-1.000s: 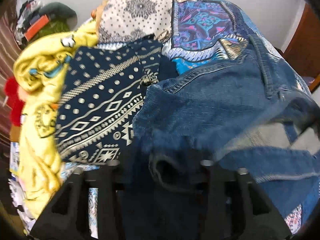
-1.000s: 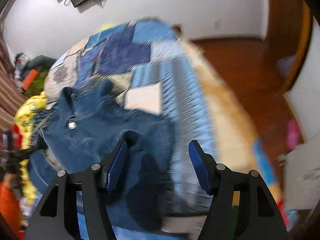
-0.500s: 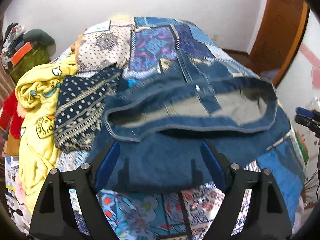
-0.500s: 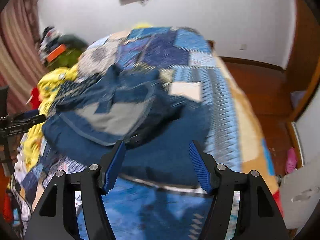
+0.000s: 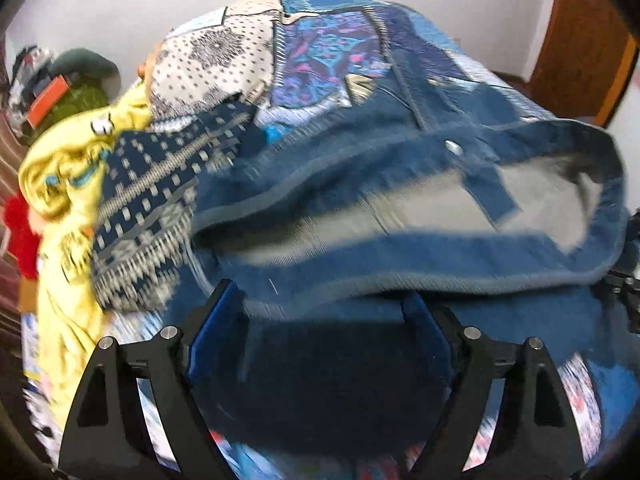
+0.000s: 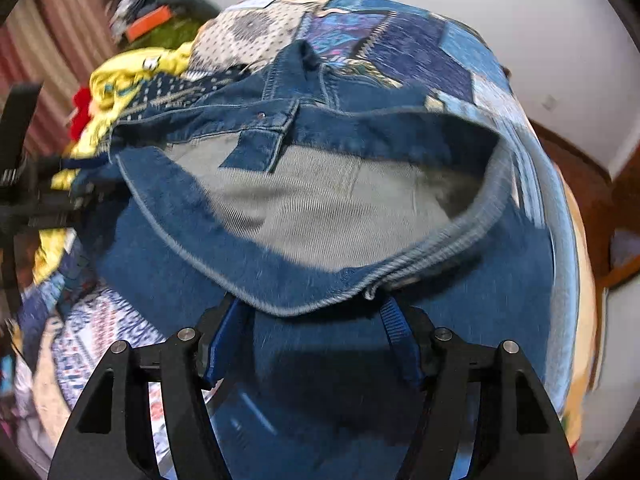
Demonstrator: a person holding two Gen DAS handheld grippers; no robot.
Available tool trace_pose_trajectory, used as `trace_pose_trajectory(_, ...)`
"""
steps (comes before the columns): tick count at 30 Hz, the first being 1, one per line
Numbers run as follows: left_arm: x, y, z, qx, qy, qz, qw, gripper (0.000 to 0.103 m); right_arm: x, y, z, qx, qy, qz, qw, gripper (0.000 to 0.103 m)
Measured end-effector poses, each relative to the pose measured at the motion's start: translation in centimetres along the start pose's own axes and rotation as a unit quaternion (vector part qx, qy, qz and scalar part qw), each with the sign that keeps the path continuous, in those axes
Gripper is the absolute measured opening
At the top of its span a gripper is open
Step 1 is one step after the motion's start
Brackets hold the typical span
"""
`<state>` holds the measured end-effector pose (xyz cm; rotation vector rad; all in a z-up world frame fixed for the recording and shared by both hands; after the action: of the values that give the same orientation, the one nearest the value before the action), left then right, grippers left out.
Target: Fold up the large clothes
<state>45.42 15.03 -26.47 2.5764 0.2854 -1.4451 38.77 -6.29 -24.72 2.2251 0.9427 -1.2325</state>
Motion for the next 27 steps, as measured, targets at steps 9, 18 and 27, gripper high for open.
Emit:
trace_pose_trajectory(9, 1.4, -0.7, -9.4, 0.005, 0.048, -0.049, 0.9976, 0.084, 1.5, 8.7, -5.2, 0.081, 0.020, 0.060, 0.995, 0.063)
trace_pose_trajectory(18, -2.5, -5.6, -9.6, -0.054, 0.063, 0.000, 0.9966, 0.087, -0.9, 10.2, -4.2, 0.178, 0.054, 0.037, 0.982, 0.063)
trace_pose_trajectory(27, 0.4, -8.2, -3.5, -0.022, -0.042, 0.018, 0.9987, 0.088, -0.4, 4.9, -3.9, 0.098, 0.028, 0.012, 0.995, 0.066)
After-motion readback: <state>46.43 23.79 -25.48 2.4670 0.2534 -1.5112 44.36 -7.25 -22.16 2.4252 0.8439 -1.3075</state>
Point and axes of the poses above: each gripper's, at about its wrist camera, not at the fingertips, and x roughly the way its jaws point, y to its right, z to its underside, the point moved 3 cm from there along x, roughly the way its jaws point, and after that the axes turned 15 degrees about -x, right-handed, at the moved point
